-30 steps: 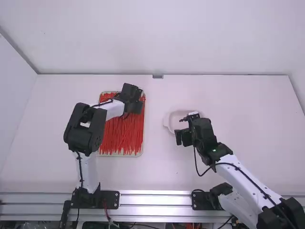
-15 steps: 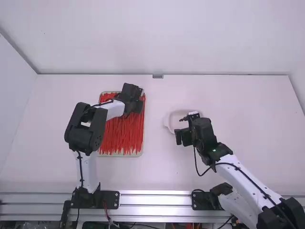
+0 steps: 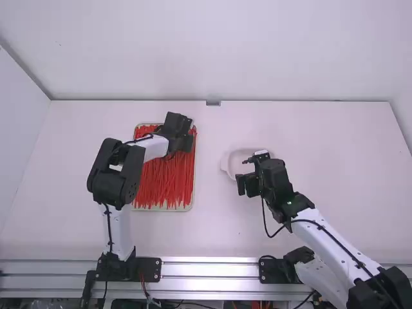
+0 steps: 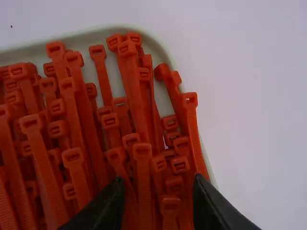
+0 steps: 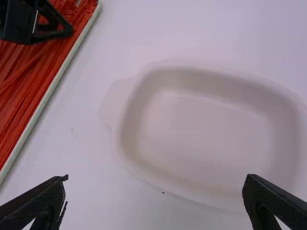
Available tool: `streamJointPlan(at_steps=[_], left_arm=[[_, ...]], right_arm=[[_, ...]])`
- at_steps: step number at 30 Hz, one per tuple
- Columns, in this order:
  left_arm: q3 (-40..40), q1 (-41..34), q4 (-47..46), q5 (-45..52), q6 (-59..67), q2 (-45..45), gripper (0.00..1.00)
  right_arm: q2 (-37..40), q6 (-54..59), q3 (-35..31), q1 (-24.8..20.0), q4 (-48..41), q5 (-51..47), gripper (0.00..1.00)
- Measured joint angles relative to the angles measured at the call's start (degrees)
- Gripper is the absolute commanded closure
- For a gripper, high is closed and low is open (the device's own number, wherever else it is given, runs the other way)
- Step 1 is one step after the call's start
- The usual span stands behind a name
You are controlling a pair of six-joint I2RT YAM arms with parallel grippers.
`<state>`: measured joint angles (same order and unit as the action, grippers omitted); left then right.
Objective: Fasten the cable tie
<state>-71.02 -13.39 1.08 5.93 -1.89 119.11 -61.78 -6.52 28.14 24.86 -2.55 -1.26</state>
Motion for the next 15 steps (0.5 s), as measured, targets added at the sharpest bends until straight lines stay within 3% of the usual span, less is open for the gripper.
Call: streamJointPlan(at_steps=[15], left_arm=[[0.0, 0.0, -0.3, 0.0, 0.0, 0.0, 0.60]], right_arm=[[0.0, -0.1, 0.0, 0.0, 0.0, 0.0, 0.02]])
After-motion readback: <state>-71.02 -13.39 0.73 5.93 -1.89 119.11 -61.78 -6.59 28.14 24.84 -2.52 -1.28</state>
